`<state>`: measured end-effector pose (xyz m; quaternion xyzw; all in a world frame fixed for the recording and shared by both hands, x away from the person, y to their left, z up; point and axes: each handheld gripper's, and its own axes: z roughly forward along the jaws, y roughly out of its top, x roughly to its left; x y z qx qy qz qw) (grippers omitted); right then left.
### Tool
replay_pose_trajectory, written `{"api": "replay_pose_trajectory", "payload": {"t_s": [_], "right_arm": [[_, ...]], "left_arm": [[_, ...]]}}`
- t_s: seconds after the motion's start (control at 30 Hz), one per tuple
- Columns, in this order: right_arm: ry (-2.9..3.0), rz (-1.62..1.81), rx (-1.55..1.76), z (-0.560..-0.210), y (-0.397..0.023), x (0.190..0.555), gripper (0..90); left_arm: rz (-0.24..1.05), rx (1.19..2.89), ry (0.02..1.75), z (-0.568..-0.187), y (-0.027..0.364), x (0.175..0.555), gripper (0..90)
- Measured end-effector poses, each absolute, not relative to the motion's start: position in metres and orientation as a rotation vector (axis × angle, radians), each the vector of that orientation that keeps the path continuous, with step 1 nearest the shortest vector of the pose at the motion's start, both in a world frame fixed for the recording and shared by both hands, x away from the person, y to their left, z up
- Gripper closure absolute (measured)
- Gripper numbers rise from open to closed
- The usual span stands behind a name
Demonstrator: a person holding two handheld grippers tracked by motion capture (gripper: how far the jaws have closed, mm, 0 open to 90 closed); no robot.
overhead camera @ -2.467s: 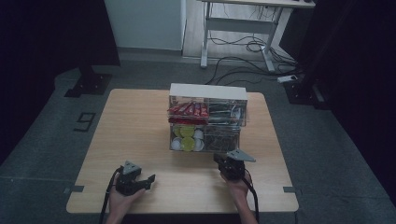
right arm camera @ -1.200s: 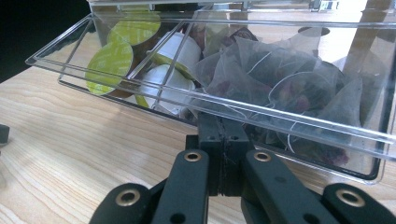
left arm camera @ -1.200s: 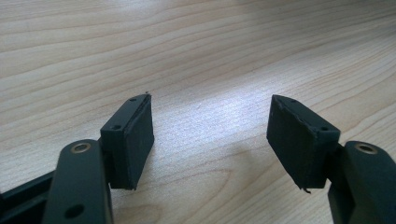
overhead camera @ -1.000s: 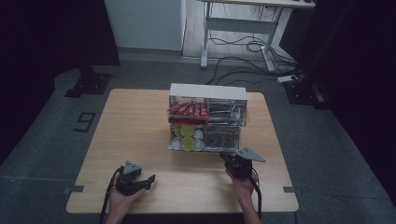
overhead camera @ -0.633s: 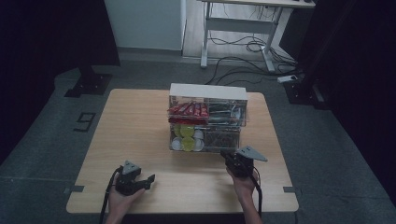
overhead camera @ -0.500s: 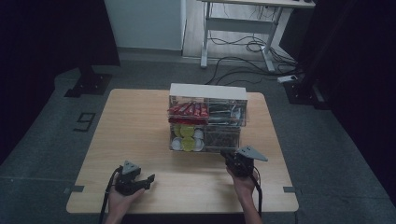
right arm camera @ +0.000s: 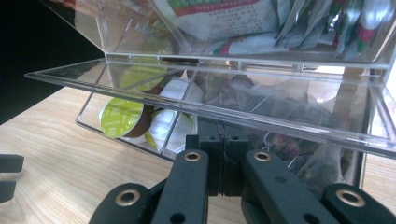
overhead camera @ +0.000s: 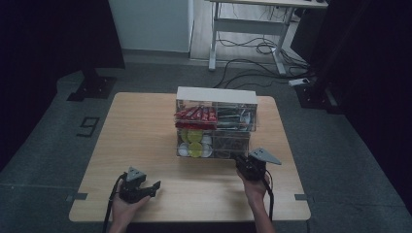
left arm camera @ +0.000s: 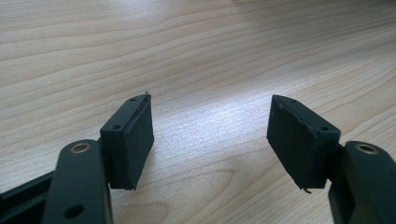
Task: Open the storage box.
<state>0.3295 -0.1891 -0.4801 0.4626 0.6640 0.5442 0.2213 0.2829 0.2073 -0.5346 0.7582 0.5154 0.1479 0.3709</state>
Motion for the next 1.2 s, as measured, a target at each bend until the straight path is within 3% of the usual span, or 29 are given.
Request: {"api": "replay_pose_trajectory", "payload": {"t_s": [1.2], "right_arm": [[1.775,1.505,1.298,-0.454,-0.196,0.35,88.8]], "left_arm": [[0.378,1.935,1.328,-0.533,0.212,0.283,31.8]]}}
